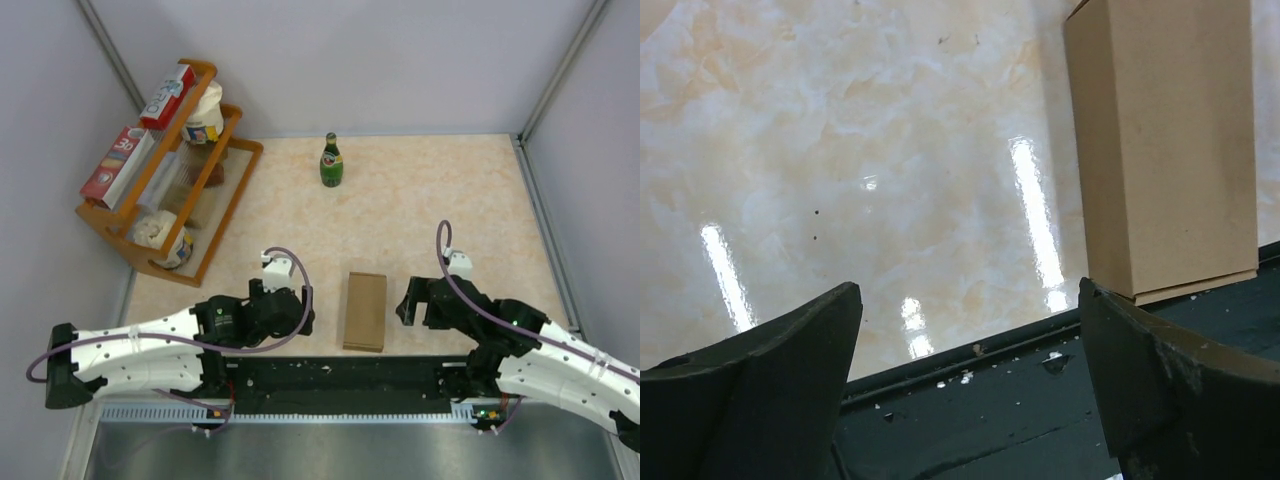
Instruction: Fold the paper box
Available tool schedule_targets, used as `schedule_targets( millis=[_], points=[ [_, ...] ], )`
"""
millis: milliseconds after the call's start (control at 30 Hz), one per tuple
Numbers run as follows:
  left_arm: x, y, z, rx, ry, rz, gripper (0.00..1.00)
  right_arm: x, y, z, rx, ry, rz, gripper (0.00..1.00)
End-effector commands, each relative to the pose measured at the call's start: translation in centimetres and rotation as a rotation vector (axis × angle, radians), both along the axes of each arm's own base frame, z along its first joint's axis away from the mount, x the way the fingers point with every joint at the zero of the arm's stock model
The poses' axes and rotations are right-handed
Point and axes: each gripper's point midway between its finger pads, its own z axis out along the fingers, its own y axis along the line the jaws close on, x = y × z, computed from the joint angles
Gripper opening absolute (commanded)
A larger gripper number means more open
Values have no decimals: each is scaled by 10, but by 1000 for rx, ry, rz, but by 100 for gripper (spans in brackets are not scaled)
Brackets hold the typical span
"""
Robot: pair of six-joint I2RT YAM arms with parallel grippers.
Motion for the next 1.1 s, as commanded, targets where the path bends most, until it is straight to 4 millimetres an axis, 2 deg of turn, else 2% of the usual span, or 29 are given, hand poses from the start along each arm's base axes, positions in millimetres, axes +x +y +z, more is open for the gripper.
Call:
schedule_targets(
  millis=[0,67,300,433,533,600,667,767,900,967,1067],
  points=[
    [-8,15,-9,17,31,15,93,3,-3,3,35,-21,-47,99],
    [-10,15,-10,-14,27,-1,93,2,-2,2,48,-8,-50,99],
    [-12,19,14,-134,-21,-31,93,2,-5,11,17,-24,-23,99],
    [-11,19,13,-130,-76,-90,93,3,-2,18,-8,-48,27,99],
    [-6,23,13,-131,-99,-65,93,11,9,30,43,-102,49,99],
    [0,27,14,-119,-128,-42,93,20,9,37,40,-123,28,99],
    [3,23,16,-105,-166,-82,94,29,8,38,23,-111,21,99],
    [14,21,12,-69,-182,-89,95,31,22,38,61,-73,82,99],
    [43,21,1,-71,-171,-69,95,41,34,39,66,-80,121,99],
    [57,22,0,-100,-161,-65,95,50,35,38,38,-78,120,99],
    [71,25,10,-110,-165,-59,96,60,26,37,-22,-80,95,99]
  ],
)
